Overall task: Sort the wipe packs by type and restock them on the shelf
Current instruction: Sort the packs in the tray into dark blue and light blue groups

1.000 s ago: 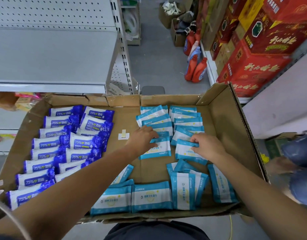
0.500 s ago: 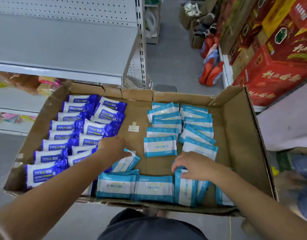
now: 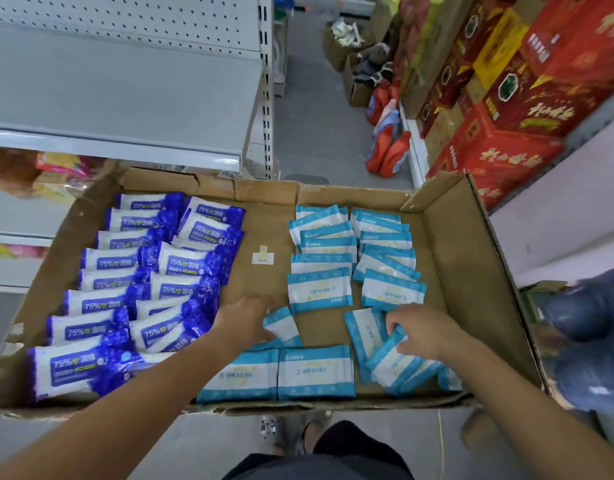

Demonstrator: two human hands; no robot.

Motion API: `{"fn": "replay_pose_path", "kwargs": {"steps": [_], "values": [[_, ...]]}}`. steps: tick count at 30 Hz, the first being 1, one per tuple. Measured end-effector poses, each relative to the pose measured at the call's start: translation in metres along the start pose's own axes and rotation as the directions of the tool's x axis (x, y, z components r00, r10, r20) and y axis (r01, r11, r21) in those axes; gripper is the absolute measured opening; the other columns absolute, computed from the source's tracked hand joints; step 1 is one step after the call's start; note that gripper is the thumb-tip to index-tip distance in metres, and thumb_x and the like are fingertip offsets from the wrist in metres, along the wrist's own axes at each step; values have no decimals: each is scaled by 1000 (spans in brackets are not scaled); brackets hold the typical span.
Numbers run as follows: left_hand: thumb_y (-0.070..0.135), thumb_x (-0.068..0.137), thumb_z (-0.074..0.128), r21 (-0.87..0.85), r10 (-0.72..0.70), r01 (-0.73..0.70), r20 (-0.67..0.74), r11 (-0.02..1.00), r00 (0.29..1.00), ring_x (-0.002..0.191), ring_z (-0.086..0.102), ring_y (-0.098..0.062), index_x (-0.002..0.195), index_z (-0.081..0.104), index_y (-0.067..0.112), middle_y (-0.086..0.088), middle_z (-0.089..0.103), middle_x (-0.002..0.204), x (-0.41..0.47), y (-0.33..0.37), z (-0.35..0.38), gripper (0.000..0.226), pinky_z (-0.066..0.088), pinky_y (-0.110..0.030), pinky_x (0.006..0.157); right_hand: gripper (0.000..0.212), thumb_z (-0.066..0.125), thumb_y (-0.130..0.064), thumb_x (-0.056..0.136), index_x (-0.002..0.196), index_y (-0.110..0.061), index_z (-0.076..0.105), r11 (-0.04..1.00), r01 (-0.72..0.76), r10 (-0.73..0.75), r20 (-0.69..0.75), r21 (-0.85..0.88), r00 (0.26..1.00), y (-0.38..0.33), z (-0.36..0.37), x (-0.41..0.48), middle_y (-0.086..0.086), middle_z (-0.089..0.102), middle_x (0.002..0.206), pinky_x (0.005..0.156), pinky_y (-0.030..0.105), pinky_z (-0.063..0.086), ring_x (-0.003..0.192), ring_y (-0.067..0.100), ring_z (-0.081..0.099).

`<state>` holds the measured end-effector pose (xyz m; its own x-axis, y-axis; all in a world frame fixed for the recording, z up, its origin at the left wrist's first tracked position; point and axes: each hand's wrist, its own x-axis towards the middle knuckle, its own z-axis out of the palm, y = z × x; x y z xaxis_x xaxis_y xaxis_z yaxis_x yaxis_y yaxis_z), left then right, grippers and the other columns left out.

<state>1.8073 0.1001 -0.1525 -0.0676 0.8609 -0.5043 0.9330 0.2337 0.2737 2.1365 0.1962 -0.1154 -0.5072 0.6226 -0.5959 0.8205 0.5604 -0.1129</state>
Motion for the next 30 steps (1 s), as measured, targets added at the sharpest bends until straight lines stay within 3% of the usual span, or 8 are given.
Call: {"fn": "replay_pose_path", "kwargs": {"steps": [3, 7, 10, 16, 19, 22, 25, 30], "values": [[50, 84, 74, 235, -29, 17, 45, 972, 999, 116, 60, -23, 126, 57, 23, 0, 57, 127, -1, 0, -3, 53, 48, -35, 88, 21, 65, -27, 81, 99, -31, 55, 997, -74, 74, -6, -21, 997, 6, 4, -10, -12, 56, 97, 67, 26, 37, 89, 11, 51], [36, 82, 79, 115, 19, -32, 110, 993, 994, 112, 59, -21, 115, 59, 25, 1, 60, 124, 1, -4, -7, 41, 49, -35, 86, 33, 65, -31, 86, 117, -39, 61, 995, -39, 45, 72, -89, 996, 4, 1, -10, -17, 62, 119, 97, 31, 33, 113, 9, 56], [28, 80, 80, 55, 92, -100, 128, 993, 988, 100, 58, -17, 108, 58, 24, 4, 63, 113, 5, -5, -19, 35, 51, -34, 80, 32, 66, -34, 86, 118, -39, 65, 992, -22, 32, 79, -121, 996, 7, -10, -8, -18, 63, 120, 102, 33, 25, 116, 6, 54], [23, 80, 82, -103, 117, -114, 23, 988, 993, 95, 59, -15, 108, 62, 24, 7, 63, 103, 23, 23, -59, 35, 53, -36, 84, 31, 73, -22, 88, 118, -21, 64, 921, -25, 9, 44, 389, 999, 40, -39, -6, -8, 61, 116, 95, 24, 44, 114, 11, 58], [25, 81, 81, -132, 168, -171, -32, 976, 985, 95, 59, -15, 110, 63, 24, 5, 64, 108, 39, 54, -61, 34, 50, -33, 81, 31, 74, -17, 88, 117, -19, 63, 881, -2, 43, -75, 473, 996, 45, -41, 12, -4, 61, 112, 85, 18, 40, 109, 11, 58], [22, 85, 78, -142, 196, -206, -85, 968, 977, 97, 56, -14, 114, 63, 20, 4, 62, 109, 52, 79, -48, 33, 41, -27, 76, 36, 73, -15, 88, 123, -16, 63, 895, -25, 93, -131, 445, 987, 43, -32, 34, 1, 62, 121, 89, 22, 43, 111, 14, 57], [23, 85, 77, -79, 229, -241, -137, 967, 964, 110, 58, -22, 117, 64, 18, -2, 62, 114, 62, 89, -32, 35, 48, -36, 88, 39, 69, -25, 90, 129, -20, 62, 951, -66, 135, -216, 301, 967, 43, -25, 43, 2, 61, 130, 97, 31, 45, 119, 19, 56], [27, 84, 78, 19, 251, -257, -286, 966, 925, 114, 57, -26, 123, 65, 19, -4, 63, 117, 60, 86, -14, 41, 45, -37, 89, 41, 67, -37, 89, 128, -29, 59, 974, -117, 175, -318, 195, 932, 42, -17, 44, -1, 56, 121, 94, 34, 41, 116, 21, 54]]}}
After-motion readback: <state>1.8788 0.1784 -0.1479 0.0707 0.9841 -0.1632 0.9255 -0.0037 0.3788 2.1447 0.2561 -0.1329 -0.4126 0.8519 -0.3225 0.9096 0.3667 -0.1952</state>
